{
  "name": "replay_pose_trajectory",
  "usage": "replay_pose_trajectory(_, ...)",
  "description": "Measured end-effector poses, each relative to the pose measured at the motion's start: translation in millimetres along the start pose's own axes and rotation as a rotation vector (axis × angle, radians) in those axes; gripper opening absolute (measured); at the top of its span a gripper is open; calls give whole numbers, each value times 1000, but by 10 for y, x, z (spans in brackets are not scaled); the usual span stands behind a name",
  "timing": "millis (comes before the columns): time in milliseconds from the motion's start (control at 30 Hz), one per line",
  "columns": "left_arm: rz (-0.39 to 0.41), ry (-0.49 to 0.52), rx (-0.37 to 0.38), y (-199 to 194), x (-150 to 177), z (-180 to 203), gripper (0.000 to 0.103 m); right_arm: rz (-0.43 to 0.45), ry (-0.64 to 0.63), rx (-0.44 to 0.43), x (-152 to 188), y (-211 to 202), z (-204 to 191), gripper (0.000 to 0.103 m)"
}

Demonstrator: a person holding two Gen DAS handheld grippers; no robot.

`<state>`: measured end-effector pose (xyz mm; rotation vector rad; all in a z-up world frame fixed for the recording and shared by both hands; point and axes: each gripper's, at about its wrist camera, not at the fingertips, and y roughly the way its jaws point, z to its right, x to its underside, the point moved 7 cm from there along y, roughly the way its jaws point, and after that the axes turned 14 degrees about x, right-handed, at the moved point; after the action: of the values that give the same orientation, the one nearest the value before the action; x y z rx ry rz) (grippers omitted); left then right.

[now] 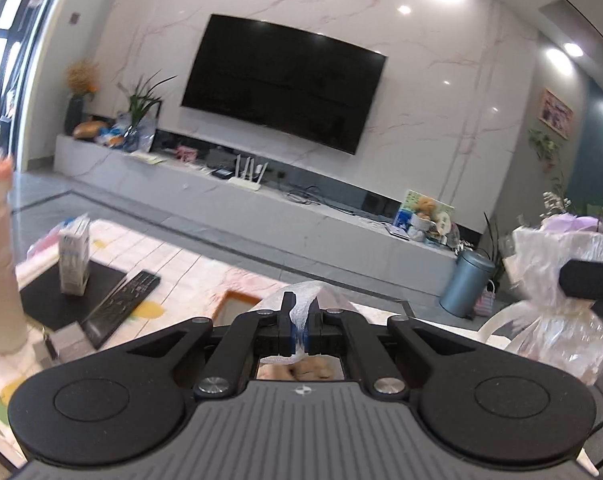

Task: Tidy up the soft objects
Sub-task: 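Carry the plastic sheet and plastic bag over the open box with both grippers, then open the left gripper releasing the sheet while the right releases the bag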

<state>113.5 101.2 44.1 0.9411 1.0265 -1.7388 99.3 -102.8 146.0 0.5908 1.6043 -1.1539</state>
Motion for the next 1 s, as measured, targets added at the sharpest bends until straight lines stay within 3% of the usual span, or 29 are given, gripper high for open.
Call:
replay_pose_trajectory(200,-35,-75,23,141,180,-349,3,-113,-85,-4,212,439,-366,58)
replay_pose_trajectory(400,-105,-77,-13,225,302,-468,3,-221,-125,36,400,939,-408,58)
replay_pose_trajectory(467,-158,-80,-49,293,397,-489,4,-264,-135,47,439,1136,-391,58)
replay_pose_trajectory(600,-292,-101,-39,358,577,-516,5,-317,-159,61,522,1386,-355,57)
replay_pose_trajectory(667,-313,-91,-16,336,626,-496,8,-334,-172,62,568,1446,-356,57)
replay_pose_trajectory(700,-308,-91,5,312,624,-475,18,-342,-178,64,577,1477,-362,57)
replay_pose_trajectory(733,-309,-90,27,292,623,-450,36,-350,-182,66,595,1488,-350,57)
replay_pose_trajectory(800,-288,-107,72,237,592,-404,60,-364,-186,79,635,1534,-341,57)
replay_pose_trajectory(867,-265,-126,73,180,557,-412,68,-372,-178,90,650,1565,-306,56)
replay_pose_trajectory(933,-261,-141,91,110,512,-410,82,-375,-164,87,655,1560,-276,56)
replay_pose_trajectory(1000,-176,-169,99,-3,365,-423,81,-377,-162,86,655,1547,-273,56)
